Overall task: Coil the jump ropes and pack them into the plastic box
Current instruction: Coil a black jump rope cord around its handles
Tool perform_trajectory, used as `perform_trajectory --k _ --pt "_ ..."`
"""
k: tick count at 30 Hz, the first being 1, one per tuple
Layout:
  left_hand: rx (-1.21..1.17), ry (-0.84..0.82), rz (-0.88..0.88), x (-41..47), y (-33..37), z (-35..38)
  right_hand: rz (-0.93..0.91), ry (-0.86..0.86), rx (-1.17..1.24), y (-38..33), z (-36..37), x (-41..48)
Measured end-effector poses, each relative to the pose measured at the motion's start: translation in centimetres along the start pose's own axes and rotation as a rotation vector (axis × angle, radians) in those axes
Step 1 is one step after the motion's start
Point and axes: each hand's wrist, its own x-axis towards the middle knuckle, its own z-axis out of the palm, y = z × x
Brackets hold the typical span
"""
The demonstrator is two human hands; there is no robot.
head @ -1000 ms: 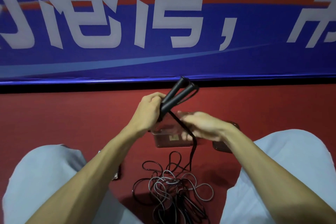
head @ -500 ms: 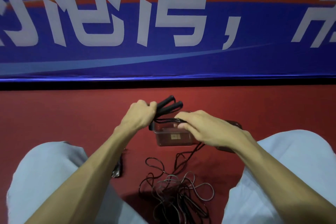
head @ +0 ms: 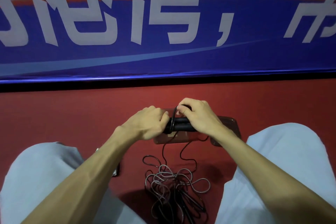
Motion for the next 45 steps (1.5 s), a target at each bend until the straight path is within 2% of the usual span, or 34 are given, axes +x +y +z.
perform_trajectory --k 3,7,11,14,16,18,20,22,24,28,31,35,42,45 --pt "-0.017 0.006 0.030 -0.2 -0.5 -0.4 0.117 -0.070 0.061 -0.4 0.9 0.0" --pt "-0.034 -0.011 0.053 -0.2 -1.2 -0.1 0.316 -0.167 0.467 -0.8 1.7 -0.4" --pt "-0.031 0.108 0.030 0.3 -0.8 0.2 0.286 -0.045 0.404 -0.9 1.1 0.1" --pt "-0.093 0.200 0.019 0.5 -0.5 0.3 0.336 0.018 0.412 -0.6 0.4 0.4" --pt "-0.180 0.197 0.035 0.6 -0.7 0.4 0.389 0.055 0.448 -0.2 -0.1 0.5" --pt "-0.230 0.117 0.073 0.4 -1.0 0.6 0.416 0.070 0.465 0.0 -0.5 0.5" --pt "-0.169 0.079 0.106 0.2 -0.8 1.2 0.413 0.063 0.452 0.0 -0.5 0.4" --pt "-0.084 0.142 0.147 0.2 -0.7 1.8 0.397 0.048 0.430 -0.1 -0.3 0.2" --pt "-0.100 0.183 0.165 0.2 -0.6 1.8 0.395 0.036 0.436 -0.2 -0.5 0.2" --pt "-0.265 0.099 0.159 0.3 -0.7 0.8 0.461 -0.032 0.635 0.0 -2.0 0.3" --pt "-0.532 0.054 0.117 0.1 -1.2 0.0 0.529 -0.046 0.853 0.3 -3.2 0.5" --pt "-0.796 0.159 0.100 0.1 -1.3 -0.9 0.522 -0.005 1.080 0.5 -3.7 0.9" --pt "-1.138 0.279 -0.104 0.7 -0.5 -1.0 0.398 -0.319 1.101 0.0 -2.2 0.6" --pt "-1.196 0.313 -0.182 0.9 -0.3 -1.3 0.263 -0.511 0.960 -0.5 -1.7 0.1"
